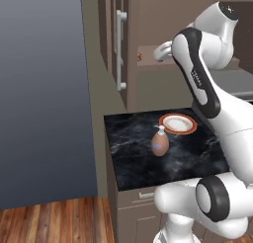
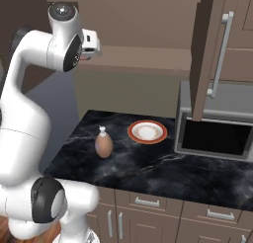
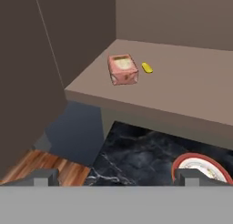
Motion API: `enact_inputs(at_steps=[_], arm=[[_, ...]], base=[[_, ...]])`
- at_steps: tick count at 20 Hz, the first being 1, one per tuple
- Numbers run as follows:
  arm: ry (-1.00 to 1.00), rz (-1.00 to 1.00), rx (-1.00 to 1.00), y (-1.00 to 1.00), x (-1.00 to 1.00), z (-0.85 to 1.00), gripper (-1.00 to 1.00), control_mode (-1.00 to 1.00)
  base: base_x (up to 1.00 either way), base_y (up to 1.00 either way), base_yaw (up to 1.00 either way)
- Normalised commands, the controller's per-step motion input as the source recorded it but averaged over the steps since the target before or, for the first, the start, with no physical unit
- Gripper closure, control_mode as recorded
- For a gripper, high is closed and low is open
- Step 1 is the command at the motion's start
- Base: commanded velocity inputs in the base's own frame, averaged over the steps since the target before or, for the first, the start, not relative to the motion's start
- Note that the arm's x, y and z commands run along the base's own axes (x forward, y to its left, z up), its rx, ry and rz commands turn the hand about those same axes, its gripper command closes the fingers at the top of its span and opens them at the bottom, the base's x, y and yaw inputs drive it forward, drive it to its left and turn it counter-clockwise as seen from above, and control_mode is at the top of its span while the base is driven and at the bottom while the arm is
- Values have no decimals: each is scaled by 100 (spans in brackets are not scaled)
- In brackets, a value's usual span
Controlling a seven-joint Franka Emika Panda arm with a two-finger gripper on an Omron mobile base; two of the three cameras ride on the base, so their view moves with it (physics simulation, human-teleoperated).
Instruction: Pick the bar soap and soap dispenser from the cabinet and place them on the counter.
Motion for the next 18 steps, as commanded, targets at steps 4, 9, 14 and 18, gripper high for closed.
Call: enact_inputs(at_steps=[4,9,14,18], arm=[[-4,0,0,18,44,-4,-100,-100],[-3,2,-1,12,45,-10,-100,-100],[0,3,-1,19,49,-4,-100,-100],[0,2,-1,21,45,-2,-100,-100]], base=[[0,0,0],[0,0,0],[0,0,0],[0,0,0]])
